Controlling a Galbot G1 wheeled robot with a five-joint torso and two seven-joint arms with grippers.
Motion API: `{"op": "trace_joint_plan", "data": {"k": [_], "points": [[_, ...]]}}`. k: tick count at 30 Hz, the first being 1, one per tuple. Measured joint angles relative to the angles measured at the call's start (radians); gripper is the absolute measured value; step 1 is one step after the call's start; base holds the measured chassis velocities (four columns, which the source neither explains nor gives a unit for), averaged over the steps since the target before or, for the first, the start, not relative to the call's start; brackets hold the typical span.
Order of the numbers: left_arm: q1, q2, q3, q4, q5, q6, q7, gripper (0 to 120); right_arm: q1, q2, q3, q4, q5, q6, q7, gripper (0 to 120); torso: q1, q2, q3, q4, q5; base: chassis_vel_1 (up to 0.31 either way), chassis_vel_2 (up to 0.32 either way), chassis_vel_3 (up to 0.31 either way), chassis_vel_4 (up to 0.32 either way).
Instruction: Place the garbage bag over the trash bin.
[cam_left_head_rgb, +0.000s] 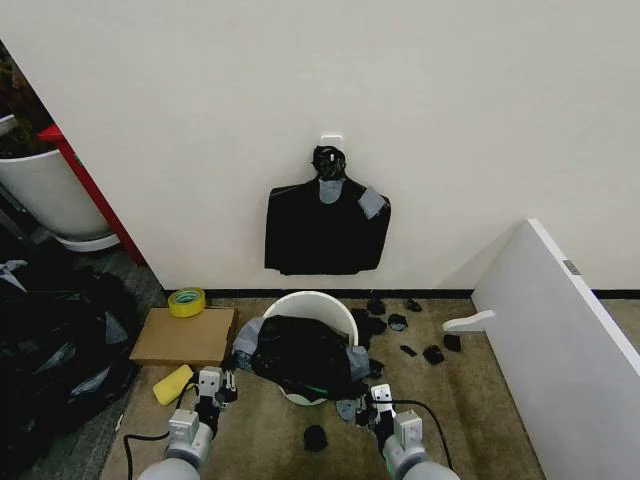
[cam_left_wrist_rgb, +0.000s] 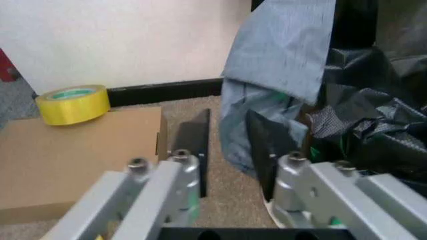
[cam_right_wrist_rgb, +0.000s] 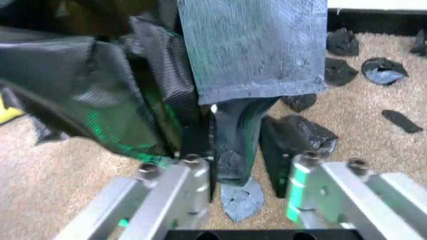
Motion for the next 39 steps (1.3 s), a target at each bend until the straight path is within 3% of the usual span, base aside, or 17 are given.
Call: {"op": "trace_joint_plan", "data": {"k": [3, 7, 12, 15, 22, 27, 32, 34, 36, 39], "points": [[0.009, 0.007, -0.005, -0.006, -0.001, 0.003, 0.002, 34, -0.018, -0.007, 0.005, 0.012, -0.006, 0.012, -0.005, 30, 0.000, 0.000, 0.000, -0.0001, 0.0001, 0.000, 0.000, 0.000, 0.000], [0.043, 0.025, -0.014, -0.011, -0.017, 0.002, 0.002, 52, -0.062, -0.022, 0.020, 0.031, -0.021, 0.062, -0.017, 48, 0.000, 0.000, 0.000, 0.0000, -0.0001, 0.000, 0.000, 0.000, 0.000], [0.070, 0.037, -0.030, -0.014, -0.054, -0.043, 0.012, 68, -0.093, -0.030, 0.033, 0.047, -0.035, 0.099, -0.023, 65, 0.000, 0.000, 0.000, 0.0001, 0.0000, 0.000, 0.000, 0.000, 0.000], [0.087, 0.035, -0.056, -0.019, -0.075, -0.083, 0.015, 84, -0.141, -0.041, 0.052, 0.068, -0.039, 0.133, -0.029, 79, 0.000, 0.000, 0.000, 0.0000, -0.0001, 0.000, 0.000, 0.000, 0.000], [0.123, 0.003, -0.117, -0.052, -0.057, -0.161, 0.020, 100, -0.237, -0.070, 0.108, 0.130, -0.034, 0.241, -0.064, 99, 0.000, 0.000, 0.000, -0.0002, 0.0003, 0.000, 0.000, 0.000, 0.000], [0.158, -0.063, -0.163, -0.086, 0.017, -0.227, 0.031, 100, -0.246, -0.109, 0.173, 0.214, 0.015, 0.279, -0.135, 100, 0.000, 0.000, 0.000, -0.0003, 0.0003, 0.000, 0.000, 0.000, 0.000], [0.190, -0.141, -0.190, -0.117, 0.077, -0.262, 0.043, 100, -0.118, -0.206, 0.252, 0.273, 0.172, 0.163, -0.205, 100, 0.000, 0.000, 0.000, 0.0004, 0.0009, 0.000, 0.000, 0.000, 0.000], [0.197, -0.163, -0.192, -0.123, 0.101, -0.272, 0.045, 100, -0.053, -0.257, 0.296, 0.278, 0.256, 0.063, -0.242, 100, 0.000, 0.000, 0.000, 0.0002, 0.0003, 0.000, 0.000, 0.000, 0.000], [0.217, -0.200, -0.197, -0.135, 0.140, -0.293, 0.048, 100, 0.104, -0.353, 0.305, 0.226, 0.420, -0.111, -0.287, 100, 0.000, 0.000, 0.000, 0.0001, 0.0003, 0.000, 0.000, 0.000, 0.000], [0.254, -0.232, -0.203, -0.144, 0.176, -0.316, 0.048, 100, 0.314, -0.431, 0.227, 0.109, 0.528, -0.213, -0.340, 100, 0.000, 0.000, 0.000, 0.0002, 0.0003, 0.000, 0.000, 0.000, 0.000]]}}
